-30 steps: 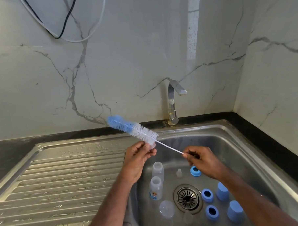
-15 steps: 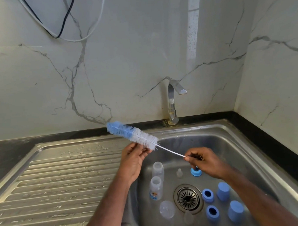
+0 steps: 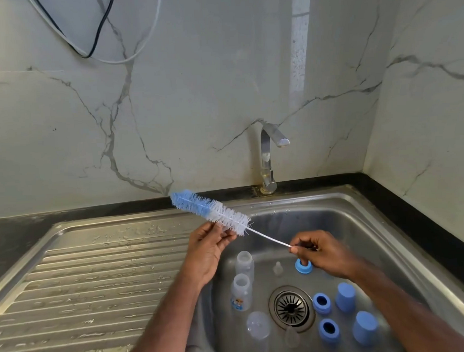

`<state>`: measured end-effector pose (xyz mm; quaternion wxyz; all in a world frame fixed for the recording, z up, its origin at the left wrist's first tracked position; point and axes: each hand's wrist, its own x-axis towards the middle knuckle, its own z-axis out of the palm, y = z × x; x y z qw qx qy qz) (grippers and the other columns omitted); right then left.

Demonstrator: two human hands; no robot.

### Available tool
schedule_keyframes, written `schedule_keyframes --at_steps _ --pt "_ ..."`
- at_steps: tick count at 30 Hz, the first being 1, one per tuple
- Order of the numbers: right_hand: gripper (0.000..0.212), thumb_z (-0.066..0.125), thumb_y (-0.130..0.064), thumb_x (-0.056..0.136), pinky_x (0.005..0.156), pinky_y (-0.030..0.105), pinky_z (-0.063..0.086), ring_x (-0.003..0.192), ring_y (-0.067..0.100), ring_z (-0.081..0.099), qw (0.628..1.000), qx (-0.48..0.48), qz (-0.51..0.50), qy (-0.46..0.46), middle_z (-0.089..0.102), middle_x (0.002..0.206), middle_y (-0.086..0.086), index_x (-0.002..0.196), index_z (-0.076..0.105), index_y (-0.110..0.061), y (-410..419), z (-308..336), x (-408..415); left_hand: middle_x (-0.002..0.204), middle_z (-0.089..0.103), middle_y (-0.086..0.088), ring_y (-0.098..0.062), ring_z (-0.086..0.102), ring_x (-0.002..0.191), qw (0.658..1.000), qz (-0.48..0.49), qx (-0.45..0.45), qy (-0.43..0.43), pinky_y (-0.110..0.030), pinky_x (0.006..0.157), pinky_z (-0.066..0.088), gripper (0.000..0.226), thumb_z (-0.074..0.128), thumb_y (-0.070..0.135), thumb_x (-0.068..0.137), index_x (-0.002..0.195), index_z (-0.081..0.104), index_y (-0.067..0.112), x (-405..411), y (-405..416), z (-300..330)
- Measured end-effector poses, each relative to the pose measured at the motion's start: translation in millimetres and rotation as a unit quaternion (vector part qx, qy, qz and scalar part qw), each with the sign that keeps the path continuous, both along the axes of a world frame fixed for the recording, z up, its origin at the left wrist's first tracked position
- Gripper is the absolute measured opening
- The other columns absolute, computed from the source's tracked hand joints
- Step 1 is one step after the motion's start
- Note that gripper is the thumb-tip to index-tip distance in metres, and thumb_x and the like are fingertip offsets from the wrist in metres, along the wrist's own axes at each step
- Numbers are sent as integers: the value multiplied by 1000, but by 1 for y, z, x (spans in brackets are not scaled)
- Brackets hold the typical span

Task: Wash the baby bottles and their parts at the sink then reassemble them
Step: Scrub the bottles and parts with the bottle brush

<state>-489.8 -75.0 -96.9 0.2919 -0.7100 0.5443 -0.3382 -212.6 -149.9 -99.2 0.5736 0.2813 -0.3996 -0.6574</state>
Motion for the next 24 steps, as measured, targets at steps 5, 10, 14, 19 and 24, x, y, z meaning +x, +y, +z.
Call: schedule_keyframes --at_steps 5,10,14,19,24 --pt "17 64 -18 99 65 21 51 63 5 62 1000 -16 -19 -17 63 65 -6 84 68 -24 -8 -6 35 94 71 -21 -30 68 86 992 -59 -21 -109 -35 80 60 21 60 7 96 108 67 -9 -24 15 -2" --pt "15 63 -16 99 62 20 47 60 5 58 996 -12 -55 -67 62 62 -3 86 71 -20 -6 -1 14 106 73 -18 -29 70 90 995 -51 81 38 -45 82 62 22 52 8 101 117 65 -1 -19 12 5" --pt "15 63 -18 99 65 23 49 61 7 60 998 13 -51 -45 64 64 0 87 71 -22 -5 -5 11 97 72 -21 -27 73 84 992 -26 101 72 -37 76 62 19 54 4 96 114 60 -1 -18 10 6" --pt "15 62 -19 99 70 22 53 65 8 65 999 9 -47 -9 66 67 -3 87 69 -24 -7 -8 24 106 73 -18 -24 73 99 992 -9 77 95 -31 85 60 25 70 4 78 102 63 0 -17 8 5" --pt "15 63 -18 99 67 19 50 63 7 63 999 6 -38 -11 65 65 -1 86 70 -22 -7 -5 25 92 74 -15 -20 74 85 993 45 75 84 -25 74 60 10 64 -4 88 98 66 -4 -15 4 4"
